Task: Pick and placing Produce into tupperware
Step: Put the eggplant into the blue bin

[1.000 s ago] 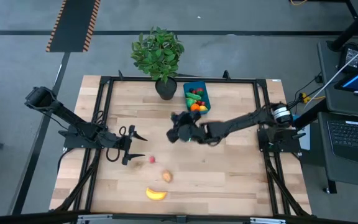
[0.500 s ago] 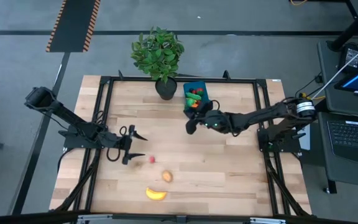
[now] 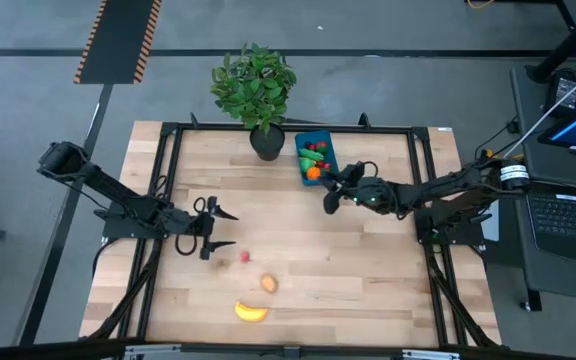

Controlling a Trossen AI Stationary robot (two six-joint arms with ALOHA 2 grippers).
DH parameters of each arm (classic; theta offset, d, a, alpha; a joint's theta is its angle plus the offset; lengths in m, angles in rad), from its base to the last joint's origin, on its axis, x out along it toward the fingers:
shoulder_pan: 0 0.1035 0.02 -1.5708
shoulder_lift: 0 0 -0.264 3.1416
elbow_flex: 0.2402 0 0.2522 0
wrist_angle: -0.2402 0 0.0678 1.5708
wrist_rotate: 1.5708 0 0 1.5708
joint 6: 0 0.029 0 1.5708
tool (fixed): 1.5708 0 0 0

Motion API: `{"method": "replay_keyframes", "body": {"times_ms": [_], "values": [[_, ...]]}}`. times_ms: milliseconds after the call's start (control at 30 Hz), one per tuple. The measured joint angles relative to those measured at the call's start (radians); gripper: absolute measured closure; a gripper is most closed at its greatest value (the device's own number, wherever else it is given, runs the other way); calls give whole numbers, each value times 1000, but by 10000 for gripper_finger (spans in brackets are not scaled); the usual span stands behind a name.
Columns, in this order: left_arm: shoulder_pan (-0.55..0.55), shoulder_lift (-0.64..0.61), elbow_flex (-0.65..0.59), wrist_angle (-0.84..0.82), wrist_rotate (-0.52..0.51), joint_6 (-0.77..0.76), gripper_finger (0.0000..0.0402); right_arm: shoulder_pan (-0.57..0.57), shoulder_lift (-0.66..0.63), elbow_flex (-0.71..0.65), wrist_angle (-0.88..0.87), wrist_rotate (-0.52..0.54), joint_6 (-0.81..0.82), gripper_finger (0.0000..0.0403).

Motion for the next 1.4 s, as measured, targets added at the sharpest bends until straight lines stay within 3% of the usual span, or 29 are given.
{"method": "replay_keyframes", "body": {"times_ms": [267,400,600,800,933,1400], "values": [[1,0,0,2,0,-3,78,-39,-42,-46,39,-99,-27,289],[1,0,0,2,0,-4,78,-122,-39,-5,-49,-225,-28,289],[1,0,0,2,0,-19,78,-261,-39,158,-354,-401,-52,289],[1,0,0,2,0,-27,78,-336,-34,344,-706,-446,-83,289],[1,0,0,2,0,-47,78,-368,19,458,-851,-517,-114,289],[49,0,0,5,-9,-56,78,-470,304,827,-1257,-544,-245,289]]}}
